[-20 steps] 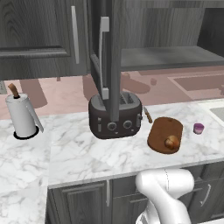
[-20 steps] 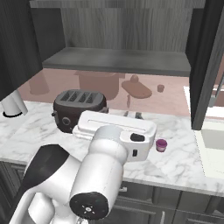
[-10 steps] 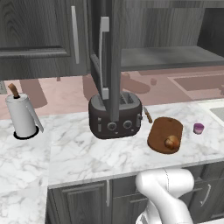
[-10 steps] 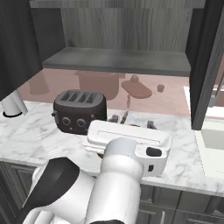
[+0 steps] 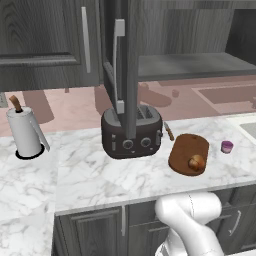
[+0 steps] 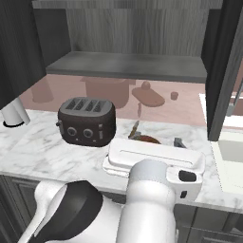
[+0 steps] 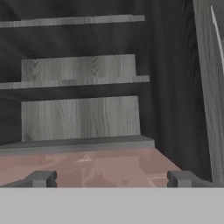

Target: Pick the bread, place it on the cutting board, pick the jam, place it on the counter, and close the cabinet.

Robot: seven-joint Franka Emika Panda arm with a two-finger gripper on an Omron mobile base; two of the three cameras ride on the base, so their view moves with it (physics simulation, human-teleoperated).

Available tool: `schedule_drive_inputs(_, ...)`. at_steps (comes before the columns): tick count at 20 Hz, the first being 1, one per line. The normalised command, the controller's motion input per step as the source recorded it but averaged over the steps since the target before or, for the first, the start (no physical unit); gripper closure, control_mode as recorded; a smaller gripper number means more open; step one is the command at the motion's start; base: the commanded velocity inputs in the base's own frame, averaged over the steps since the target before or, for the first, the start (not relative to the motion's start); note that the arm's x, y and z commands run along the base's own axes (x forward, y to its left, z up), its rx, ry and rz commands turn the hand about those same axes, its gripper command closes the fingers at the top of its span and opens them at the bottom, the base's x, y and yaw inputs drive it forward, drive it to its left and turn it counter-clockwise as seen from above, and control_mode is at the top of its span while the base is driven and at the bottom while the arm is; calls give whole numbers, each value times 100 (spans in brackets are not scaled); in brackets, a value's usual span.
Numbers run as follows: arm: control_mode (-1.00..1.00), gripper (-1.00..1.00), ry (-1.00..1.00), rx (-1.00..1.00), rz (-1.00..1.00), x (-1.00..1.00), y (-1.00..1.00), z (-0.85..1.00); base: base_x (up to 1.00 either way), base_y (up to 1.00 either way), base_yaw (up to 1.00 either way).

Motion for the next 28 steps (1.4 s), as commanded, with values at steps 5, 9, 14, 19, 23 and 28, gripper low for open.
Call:
schedule_drive_inputs(5, -100, -100, 0, 0, 1, -9, -25, 0, 0, 0, 0)
schedule_drive_inputs(9, -100, -100, 0, 0, 2, -9, -24, 0, 0, 0, 0)
schedule_drive_inputs(14, -100, -100, 0, 0, 2, -4, -23, 0, 0, 0, 0)
schedule_drive_inputs(19, -100, -100, -1, 0, 2, -5, -24, 0, 0, 0, 0)
schedule_drive_inputs(23, -100, -100, -2, 0, 1, -2, -21, 0, 0, 0, 0)
schedule_drive_inputs(28, -100, -100, -4, 0, 1, 0, -19, 0, 0, 0, 0)
